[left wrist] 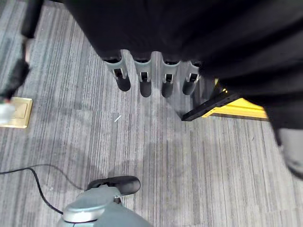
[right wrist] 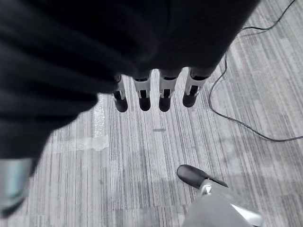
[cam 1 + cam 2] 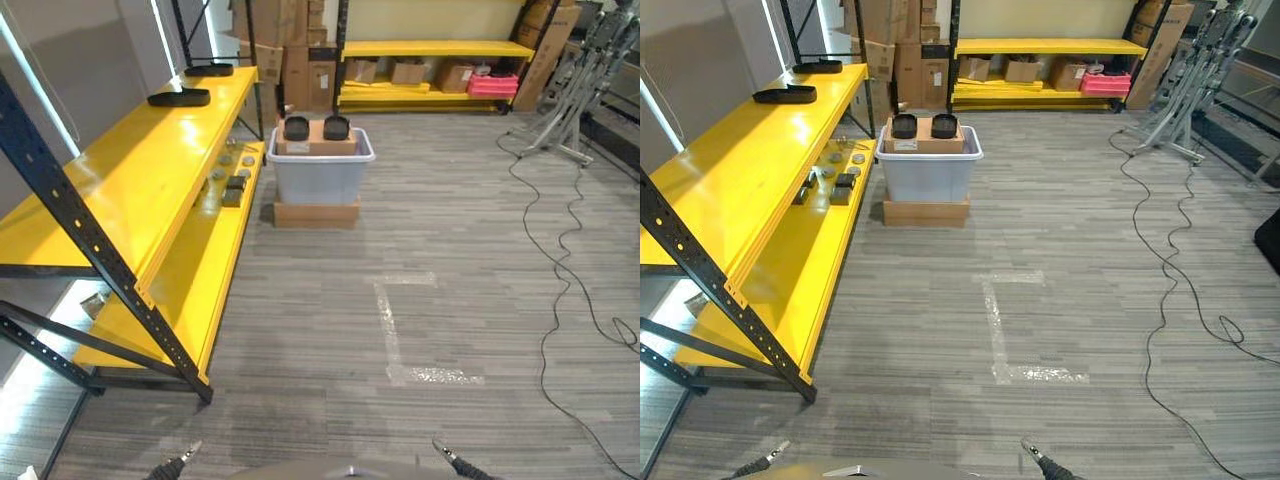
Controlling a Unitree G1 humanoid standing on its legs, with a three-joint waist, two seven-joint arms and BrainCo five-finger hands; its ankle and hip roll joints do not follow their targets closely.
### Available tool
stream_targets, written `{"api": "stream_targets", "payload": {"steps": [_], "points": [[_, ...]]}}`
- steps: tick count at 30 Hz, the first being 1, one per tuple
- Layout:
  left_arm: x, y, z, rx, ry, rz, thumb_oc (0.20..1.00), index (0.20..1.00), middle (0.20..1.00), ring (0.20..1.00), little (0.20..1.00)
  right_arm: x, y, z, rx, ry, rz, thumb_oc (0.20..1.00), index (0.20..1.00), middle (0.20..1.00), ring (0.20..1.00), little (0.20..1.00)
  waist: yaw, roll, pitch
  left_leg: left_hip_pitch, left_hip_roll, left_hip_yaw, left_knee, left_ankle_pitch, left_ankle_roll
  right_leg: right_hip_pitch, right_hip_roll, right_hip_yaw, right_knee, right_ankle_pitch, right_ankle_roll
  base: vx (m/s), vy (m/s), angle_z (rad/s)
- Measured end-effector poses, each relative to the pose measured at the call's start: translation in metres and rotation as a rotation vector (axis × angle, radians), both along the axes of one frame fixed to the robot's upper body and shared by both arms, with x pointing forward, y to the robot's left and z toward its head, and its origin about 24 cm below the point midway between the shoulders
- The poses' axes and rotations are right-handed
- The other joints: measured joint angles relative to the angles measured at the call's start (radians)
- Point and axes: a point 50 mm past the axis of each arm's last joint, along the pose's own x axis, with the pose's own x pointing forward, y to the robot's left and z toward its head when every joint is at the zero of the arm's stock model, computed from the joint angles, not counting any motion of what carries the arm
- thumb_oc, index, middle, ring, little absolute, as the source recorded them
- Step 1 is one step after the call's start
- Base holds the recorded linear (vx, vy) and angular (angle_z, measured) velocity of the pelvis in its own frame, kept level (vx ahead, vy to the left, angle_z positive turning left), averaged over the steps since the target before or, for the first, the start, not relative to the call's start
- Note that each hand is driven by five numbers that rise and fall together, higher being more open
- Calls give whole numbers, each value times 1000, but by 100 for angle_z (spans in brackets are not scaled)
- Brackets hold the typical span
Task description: Move parts from the plastic box to the shelf.
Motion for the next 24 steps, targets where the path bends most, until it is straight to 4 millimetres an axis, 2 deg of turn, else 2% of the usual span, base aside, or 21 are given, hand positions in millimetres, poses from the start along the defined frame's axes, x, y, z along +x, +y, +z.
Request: {"api": "stream_targets", "payload": {"steps": [5, 14, 19, 20, 21, 24], "points": [[-1, -6, -2, -16, 1, -14, 1000, 1000, 1000, 1000, 1000, -8, 1, -1, 5, 26, -3, 1000, 1000, 1000, 1000, 1000, -2, 36, 15, 8, 6, -5, -1, 11, 5, 39, 21, -16, -67, 32, -13, -33, -36, 5], [0, -8, -2, -9, -8, -13, 1000, 1000, 1000, 1000, 1000, -6, 1, -1, 3, 16, -2, 1000, 1000, 1000, 1000, 1000, -10, 24, 25, 14, 7, -6, -18, 16, -2, 48, 29, -18, -92, 38, -6, -24, -22, 1], [19, -12, 2, 15, -85, -84, 1000, 1000, 1000, 1000, 1000, 8, 3, 1, -11, -39, 61, 1000, 1000, 1000, 1000, 1000, -13, 15, 49, 11, 8, -9, -22, 15, -8, 44, 29, -19, -91, 39, -7, -18, -13, 0], [23, -14, 3, 24, -97, -129, 1000, 1000, 1000, 1000, 1000, 11, 5, 1, -16, -38, 106, 1000, 1000, 1000, 1000, 1000, -12, 15, 52, 11, 8, -9, -24, 16, -8, 44, 30, -19, -91, 39, -8, 0, 0, 0], [31, -17, 4, 35, -116, -214, 1000, 1000, 1000, 1000, 1000, 17, 9, 2, -33, -33, 223, 1000, 1000, 1000, 1000, 1000, -12, 14, 55, 10, 8, -9, -29, 19, -8, 41, 30, -18, -91, 40, -6, 0, 0, 0], [39, -19, 6, 49, -142, -289, 1000, 1000, 1000, 1000, 1000, 28, 10, 4, -50, -62, 285, 1000, 1000, 1000, 1000, 1000, -17, 14, 57, 10, 8, -7, -33, 27, -4, 35, 31, -18, -92, 41, -7, 0, 0, 0]]}}
